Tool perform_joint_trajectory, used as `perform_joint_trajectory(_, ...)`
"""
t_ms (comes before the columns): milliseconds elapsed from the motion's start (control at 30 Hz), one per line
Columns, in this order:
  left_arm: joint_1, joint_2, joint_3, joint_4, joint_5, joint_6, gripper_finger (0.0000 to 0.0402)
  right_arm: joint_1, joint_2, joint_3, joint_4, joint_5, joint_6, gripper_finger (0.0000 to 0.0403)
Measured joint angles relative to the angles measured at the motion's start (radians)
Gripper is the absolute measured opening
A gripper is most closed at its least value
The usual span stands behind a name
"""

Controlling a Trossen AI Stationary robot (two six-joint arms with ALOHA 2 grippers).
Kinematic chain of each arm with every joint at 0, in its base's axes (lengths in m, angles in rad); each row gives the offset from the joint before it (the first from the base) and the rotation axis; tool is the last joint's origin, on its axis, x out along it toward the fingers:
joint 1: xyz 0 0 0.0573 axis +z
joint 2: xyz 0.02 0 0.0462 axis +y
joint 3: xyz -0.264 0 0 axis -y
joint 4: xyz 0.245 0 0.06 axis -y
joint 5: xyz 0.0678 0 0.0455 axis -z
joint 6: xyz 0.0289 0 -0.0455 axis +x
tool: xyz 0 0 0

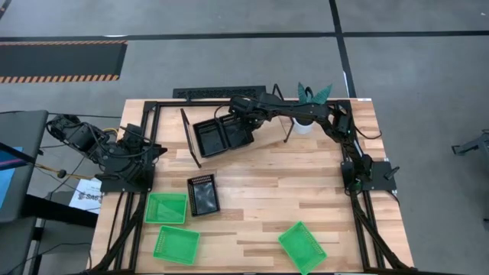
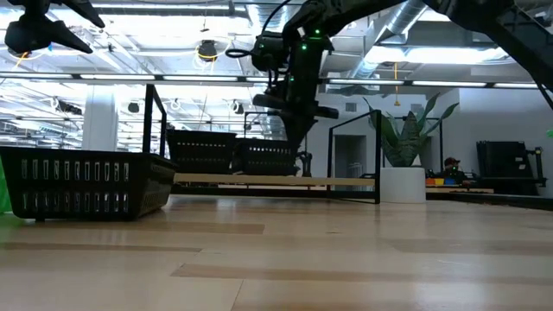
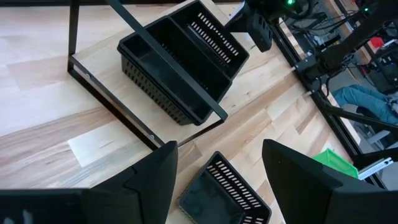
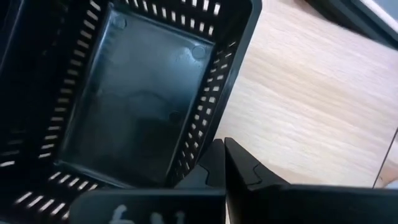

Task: Stack baskets on shelf by color
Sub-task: Adjust the black bins, then stack the black basket on the right black basket

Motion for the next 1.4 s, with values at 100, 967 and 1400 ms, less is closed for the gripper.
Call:
perform_joint_trajectory(100, 0.0, 0.0, 0.0, 0.0, 0.0, 0.0, 0.0226, -0.002, 0.0, 0.0, 0.013, 0.001, -0.021, 0.0009)
perform_joint_trajectory(967, 0.0, 0.0, 0.0, 0.0, 0.012, -0.036, 0.0226, 0.401, 0.066, 0.328, 0.045, 0.101, 0.119, 0.0215)
perform_joint_trajectory(1400, 0.0, 0.001, 0.0, 0.0, 0.065, -0.075, 0.0226, 0.496, 0.305, 0.328, 0.158, -0.081, 0.274, 0.0226)
